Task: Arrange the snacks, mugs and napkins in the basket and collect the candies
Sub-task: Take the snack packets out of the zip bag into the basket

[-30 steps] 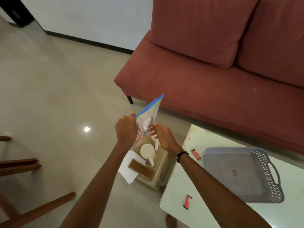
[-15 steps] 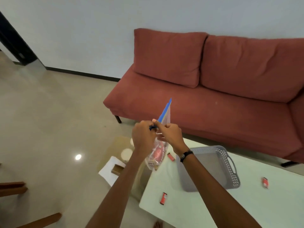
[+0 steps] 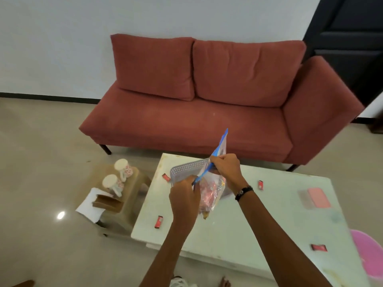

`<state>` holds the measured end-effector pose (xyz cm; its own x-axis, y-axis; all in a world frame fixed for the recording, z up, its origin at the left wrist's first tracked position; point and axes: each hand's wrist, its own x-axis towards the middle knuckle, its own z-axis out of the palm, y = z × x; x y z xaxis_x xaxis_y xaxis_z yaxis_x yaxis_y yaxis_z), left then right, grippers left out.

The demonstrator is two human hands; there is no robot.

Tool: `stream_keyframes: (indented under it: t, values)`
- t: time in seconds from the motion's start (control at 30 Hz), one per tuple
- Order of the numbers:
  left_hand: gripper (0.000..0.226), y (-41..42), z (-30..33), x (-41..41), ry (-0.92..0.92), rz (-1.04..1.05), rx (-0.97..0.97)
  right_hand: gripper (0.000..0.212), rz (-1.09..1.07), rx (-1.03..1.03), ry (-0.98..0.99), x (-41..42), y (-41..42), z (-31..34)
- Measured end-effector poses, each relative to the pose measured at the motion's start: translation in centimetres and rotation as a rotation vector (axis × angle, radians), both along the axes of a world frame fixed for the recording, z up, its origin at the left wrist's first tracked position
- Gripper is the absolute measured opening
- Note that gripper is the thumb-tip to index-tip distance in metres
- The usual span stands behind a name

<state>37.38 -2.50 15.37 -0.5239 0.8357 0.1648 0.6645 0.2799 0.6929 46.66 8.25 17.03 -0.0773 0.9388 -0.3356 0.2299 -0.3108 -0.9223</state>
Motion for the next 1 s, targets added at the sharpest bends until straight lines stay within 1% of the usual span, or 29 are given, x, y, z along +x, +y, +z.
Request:
stream_keyframes:
  t: [0.1,0.17,0.3,0.37,0.43,0.47,0.5,0.57,0.6,0.67,0.73,0.8,0.87,0.93,1.0]
  values:
    - [0.029,-0.2,0.7,1.9,0.015,-0.022,0.067,0.027,-0.02,-0.022,0.06,2.4,-1.0,0.4]
    - [0.022,0.2,1.3,3.1,0.037,-0.048,0.089,0.027,0.012,-0.041,0.061,3.5,-1.9,0.6]
    - [0.014,0.5,0.8,4.8,0.002,-0.117,0.101,0.023,0.094,-0.135,0.024,5.6,-3.4,0.6]
    - [0.012,0.2,0.4,5.5,-0.033,-0.135,0.086,0.024,0.091,-0.17,0.017,6.5,-3.8,0.4]
    - [0.013,-0.3,-0.1,6.1,-0.075,-0.169,0.07,0.025,0.062,-0.204,0.066,7.1,-4.2,0.3]
    - [0.016,-0.7,-0.2,6.2,-0.123,-0.188,0.047,0.024,0.041,-0.228,0.103,7.4,-4.4,0.3]
    - [0.021,-1.0,-0.1,6.2,-0.218,-0.207,0.008,0.023,0.024,-0.252,0.136,7.6,-4.7,0.3]
    - [0.036,-1.4,0.2,5.6,-0.493,-0.232,-0.092,0.022,0.021,-0.308,0.171,7.9,-5.1,0.2]
    - [0.04,-1.6,0.4,5.3,-0.604,-0.22,-0.133,0.018,0.032,-0.336,0.178,7.9,-5.4,0.2]
    - [0.037,-2.0,0.7,4.8,-0.733,-0.167,-0.166,0.007,0.048,-0.379,0.201,7.8,-5.7,0.0]
    - [0.027,-2.3,0.9,4.7,-0.834,-0.112,-0.162,0.005,0.058,-0.405,0.243,7.5,-6.2,-0.2]
    - [0.021,-2.3,1.0,4.8,-0.876,-0.087,-0.161,0.008,0.085,-0.43,0.283,7.2,-6.7,-0.4]
    - [0.021,-2.1,1.0,4.7,-0.895,-0.059,-0.184,0.009,0.13,-0.447,0.292,7.1,-7.3,-0.5]
    - [0.023,-1.9,1.0,4.5,-0.888,-0.025,-0.234,0.01,0.191,-0.434,0.268,7.2,-7.6,-0.6]
    - [0.024,-1.7,0.9,4.4,-0.857,-0.036,-0.285,0.012,0.252,-0.407,0.231,7.4,-7.9,-0.5]
